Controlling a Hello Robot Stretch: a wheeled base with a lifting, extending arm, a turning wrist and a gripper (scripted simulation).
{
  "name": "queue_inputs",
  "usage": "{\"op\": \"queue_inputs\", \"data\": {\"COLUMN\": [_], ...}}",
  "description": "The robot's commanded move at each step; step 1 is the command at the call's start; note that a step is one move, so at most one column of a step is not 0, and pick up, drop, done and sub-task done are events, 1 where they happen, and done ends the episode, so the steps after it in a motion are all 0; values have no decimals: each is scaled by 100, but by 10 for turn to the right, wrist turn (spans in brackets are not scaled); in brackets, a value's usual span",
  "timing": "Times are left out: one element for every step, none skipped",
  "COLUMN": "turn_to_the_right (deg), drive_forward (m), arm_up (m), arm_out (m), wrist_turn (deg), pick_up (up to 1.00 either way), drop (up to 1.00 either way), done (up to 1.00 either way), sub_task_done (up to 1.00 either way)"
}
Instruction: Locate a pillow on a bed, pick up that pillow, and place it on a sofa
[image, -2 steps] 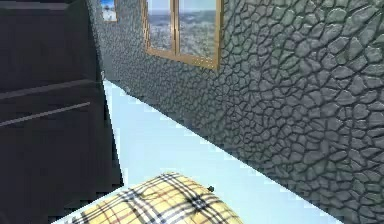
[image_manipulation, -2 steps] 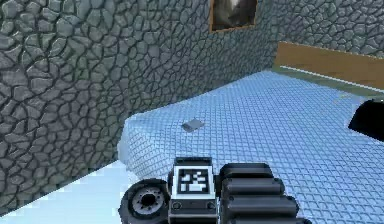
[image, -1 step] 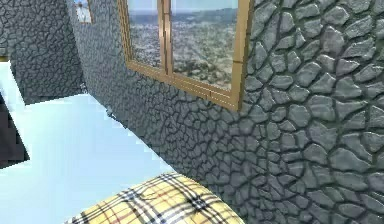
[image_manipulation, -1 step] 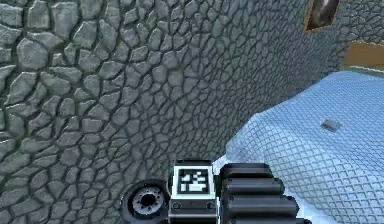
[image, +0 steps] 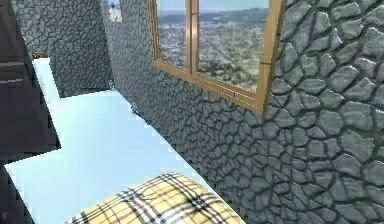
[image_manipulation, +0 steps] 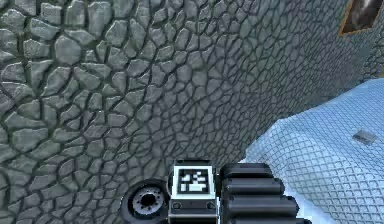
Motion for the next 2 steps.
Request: {"op": "queue_inputs", "data": {"turn_to_the_right": [0,-450], "drive_forward": [70,0], "arm_up": [0,0], "arm_out": [0,0], "wrist_turn": [0,0], "pick_up": [0,0], "drop": [0,0], "done": [0,0], "sub_task_done": [0,0]}}
